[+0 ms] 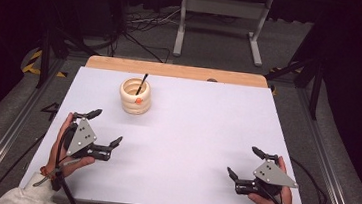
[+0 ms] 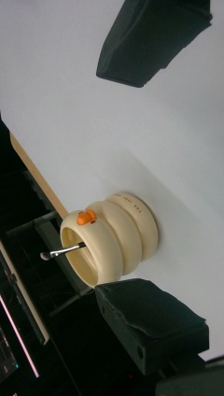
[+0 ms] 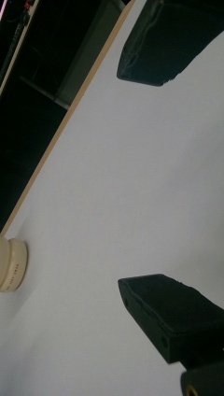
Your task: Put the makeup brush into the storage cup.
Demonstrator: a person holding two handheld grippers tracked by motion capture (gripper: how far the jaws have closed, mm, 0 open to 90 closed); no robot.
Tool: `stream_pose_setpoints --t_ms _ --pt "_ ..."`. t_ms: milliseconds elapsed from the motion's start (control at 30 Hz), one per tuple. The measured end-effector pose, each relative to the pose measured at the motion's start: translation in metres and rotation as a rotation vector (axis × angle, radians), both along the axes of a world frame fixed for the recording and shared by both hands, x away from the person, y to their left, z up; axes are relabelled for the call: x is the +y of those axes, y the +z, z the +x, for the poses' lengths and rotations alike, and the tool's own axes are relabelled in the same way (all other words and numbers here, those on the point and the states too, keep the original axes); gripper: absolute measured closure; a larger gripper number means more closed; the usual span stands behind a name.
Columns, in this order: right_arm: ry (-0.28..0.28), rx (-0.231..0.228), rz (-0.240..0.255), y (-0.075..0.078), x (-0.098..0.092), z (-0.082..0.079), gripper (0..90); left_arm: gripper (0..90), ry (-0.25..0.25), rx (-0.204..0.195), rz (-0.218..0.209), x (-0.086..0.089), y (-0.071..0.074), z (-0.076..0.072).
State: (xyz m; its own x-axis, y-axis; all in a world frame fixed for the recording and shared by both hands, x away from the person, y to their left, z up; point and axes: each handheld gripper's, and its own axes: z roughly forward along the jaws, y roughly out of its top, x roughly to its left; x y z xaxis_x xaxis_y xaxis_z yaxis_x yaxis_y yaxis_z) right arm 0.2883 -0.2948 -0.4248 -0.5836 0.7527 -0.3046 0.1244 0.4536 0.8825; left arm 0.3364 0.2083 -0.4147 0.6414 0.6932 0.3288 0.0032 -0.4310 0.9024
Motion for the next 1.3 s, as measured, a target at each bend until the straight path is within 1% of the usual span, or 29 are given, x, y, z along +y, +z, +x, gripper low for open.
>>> stream_pose_setpoints --t_ms 33,133,167,300,367,400,467,533,567,667,767,800,833,867,933,1033,1167,1300 --pt "0.0 0.001 0.0 0.0 0.0 0.0 2.7 2.1 0.001 0.001 0.008 0.001 -0.001 -0.001" --pt "0.0 0.002 -0.002 0.0 0.0 0.0 2.7 2.2 0.0 0.009 0.007 0.001 -0.003 -0.002" --pt "0.0 0.001 -0.003 0.0 0.0 0.0 2.7 2.2 0.0 0.01 0.014 0.001 -0.005 -0.002" --pt "0.001 0.001 -0.002 0.0 0.001 0.0 2.7 2.9 0.015 0.024 0.02 0.001 -0.009 -0.004" --pt "0.001 0.001 -0.002 0.0 0.001 0.0 2.7 2.9 0.013 0.026 0.025 0.002 -0.01 -0.004" --pt "0.001 0.001 -0.003 0.0 0.001 0.001 2.7 2.9 0.01 0.031 0.019 0.001 -0.012 -0.005" --pt "0.003 0.001 -0.004 0.0 0.001 0.001 2.7 2.9 0.01 0.04 0.03 0.001 -0.014 -0.006" --pt "0.004 0.001 -0.003 0.0 0.002 0.001 2.7 2.9 0.009 0.047 0.028 0.001 -0.016 -0.007" --pt "0.004 0.002 -0.003 -0.001 0.002 0.001 2.7 2.8 0.01 0.046 0.035 0.001 -0.017 -0.007" --pt "0.004 0.002 -0.005 -0.001 0.002 0.001 2.7 2.8 0.008 0.063 0.023 0.001 -0.02 -0.009" --pt "0.005 0.002 -0.003 -0.001 0.002 0.001 2.7 2.8 0.016 0.073 0.031 0.001 -0.023 -0.01" --pt "0.005 0.002 -0.004 -0.001 0.002 0.001 2.7 2.9 0.021 0.08 0.022 0.002 -0.024 -0.012" --pt "0.005 0.002 -0.005 -0.001 0.003 0.001 2.7 2.9 0.021 0.08 0.022 0.002 -0.024 -0.012" --pt "0.006 0.003 -0.007 -0.001 0.003 0.001 2.7 3.0 0.018 0.091 0.017 0.003 -0.026 -0.013" --pt "0.006 0.003 -0.007 -0.001 0.002 0.001 2.7 3.0 0.021 0.093 0.02 0.004 -0.027 -0.014" --pt "0.005 0.005 -0.005 -0.001 0.002 0.002 2.7 3.1 0.019 0.114 0.001 0.005 -0.03 -0.015" --pt "0.006 0.005 -0.004 -0.001 0.002 0.002 2.7 3.1 0.017 0.129 0.012 0.005 -0.034 -0.017" --pt "0.005 0.004 -0.009 -0.002 0.002 0.002 2.7 3.1 0.014 0.145 0.007 0.004 -0.037 -0.02"
